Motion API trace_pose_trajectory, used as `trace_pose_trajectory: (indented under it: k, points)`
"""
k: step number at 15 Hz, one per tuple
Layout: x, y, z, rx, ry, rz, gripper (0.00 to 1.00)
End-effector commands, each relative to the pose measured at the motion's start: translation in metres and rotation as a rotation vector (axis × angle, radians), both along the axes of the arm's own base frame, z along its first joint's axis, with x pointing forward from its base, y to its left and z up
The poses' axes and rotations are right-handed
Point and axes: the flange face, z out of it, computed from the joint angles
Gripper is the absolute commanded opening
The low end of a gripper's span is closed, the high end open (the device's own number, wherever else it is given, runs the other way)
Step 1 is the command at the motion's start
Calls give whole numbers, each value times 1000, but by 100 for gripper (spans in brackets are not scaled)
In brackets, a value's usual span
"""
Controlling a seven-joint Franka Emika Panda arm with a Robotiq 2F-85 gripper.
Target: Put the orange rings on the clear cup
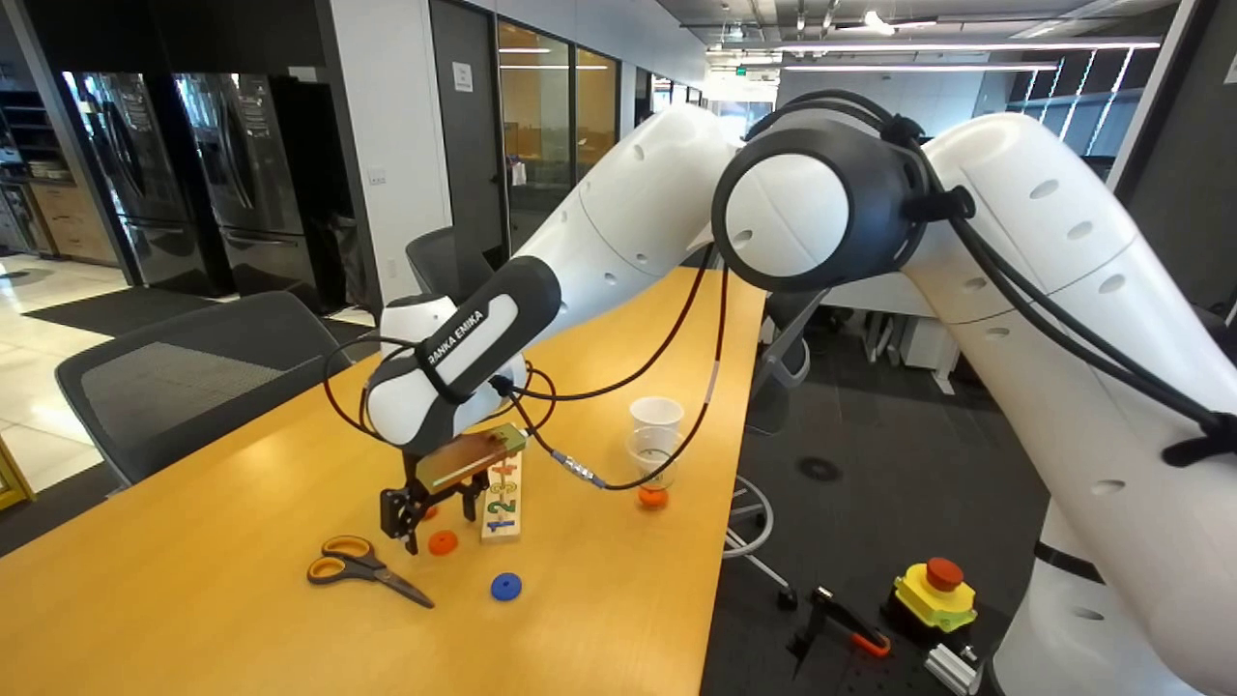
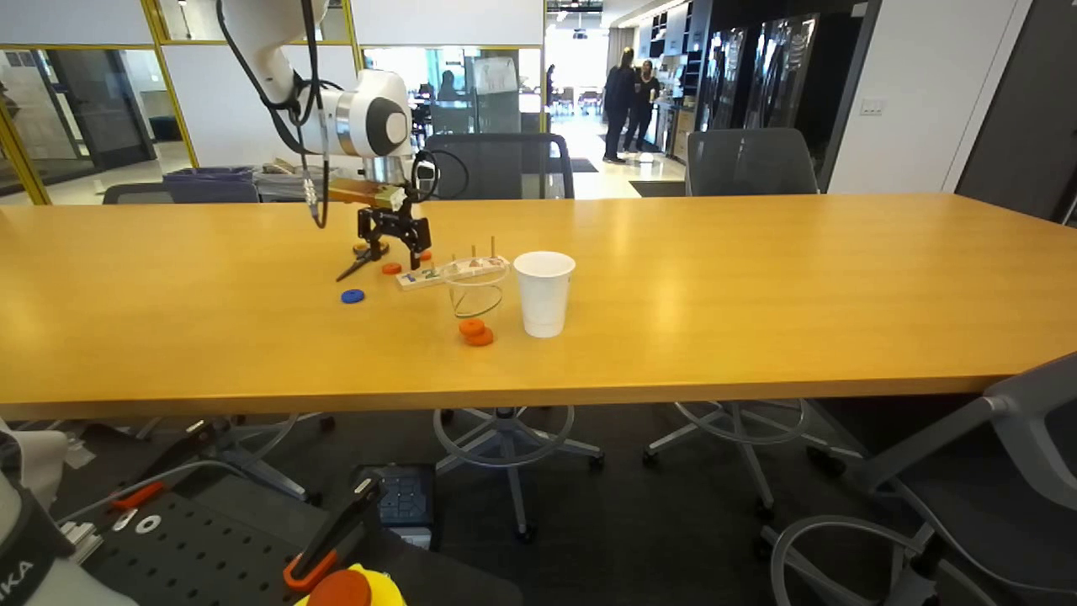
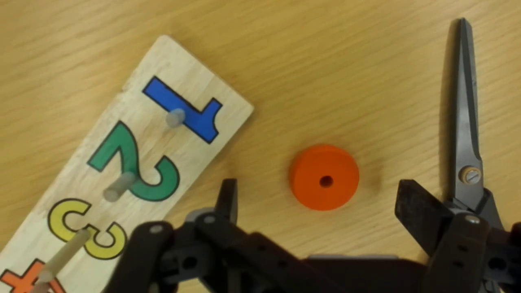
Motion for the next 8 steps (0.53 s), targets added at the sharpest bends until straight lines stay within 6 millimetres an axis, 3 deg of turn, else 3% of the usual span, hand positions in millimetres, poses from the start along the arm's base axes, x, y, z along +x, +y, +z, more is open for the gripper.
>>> trace_pose_trajectory:
  k: [1,8]
  points:
    - [6,2,5,-27,-23,22,100]
    - [2,4,4,-14,-4,26,100]
